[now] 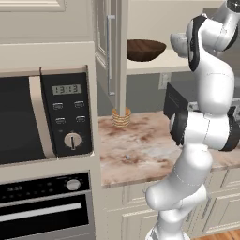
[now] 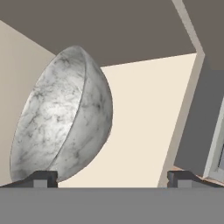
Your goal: Pick both bowls and place them on the counter. Then place the sugar cube in one bowl and place the egg in the other bowl.
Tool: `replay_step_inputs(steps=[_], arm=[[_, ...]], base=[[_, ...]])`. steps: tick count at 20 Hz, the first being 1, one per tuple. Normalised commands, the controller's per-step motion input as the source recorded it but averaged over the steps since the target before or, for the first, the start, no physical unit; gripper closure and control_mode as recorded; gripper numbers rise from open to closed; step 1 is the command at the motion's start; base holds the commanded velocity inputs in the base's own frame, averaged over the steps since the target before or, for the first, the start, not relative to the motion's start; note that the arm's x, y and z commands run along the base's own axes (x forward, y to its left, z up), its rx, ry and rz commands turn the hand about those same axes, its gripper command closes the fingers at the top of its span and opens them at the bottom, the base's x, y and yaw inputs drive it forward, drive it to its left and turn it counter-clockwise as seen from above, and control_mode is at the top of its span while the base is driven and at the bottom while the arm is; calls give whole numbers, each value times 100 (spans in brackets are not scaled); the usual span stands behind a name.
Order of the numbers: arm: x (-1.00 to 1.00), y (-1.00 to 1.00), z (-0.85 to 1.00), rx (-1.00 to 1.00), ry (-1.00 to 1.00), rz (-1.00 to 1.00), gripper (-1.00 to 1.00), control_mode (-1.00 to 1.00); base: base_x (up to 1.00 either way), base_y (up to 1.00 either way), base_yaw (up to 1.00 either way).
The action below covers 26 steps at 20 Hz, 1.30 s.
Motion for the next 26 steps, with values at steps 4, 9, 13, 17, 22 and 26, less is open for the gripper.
replay_step_inputs(steps=[4, 9, 13, 17, 22, 26], arm=[[34, -11, -1, 0, 0, 0, -100, -100], [34, -10, 0, 0, 0, 0, -100, -100], [35, -15, 0, 0, 0, 0, -100, -100], [21, -8, -2, 0, 1, 0, -100, -100], [7, 0, -12, 0, 2, 0, -100, -100], [0, 0, -27, -1, 4, 0, 100, -100]], base=[[0, 0, 0], [0, 0, 0], [0, 0, 0], [0, 0, 0], [0, 0, 0], [0, 0, 0]])
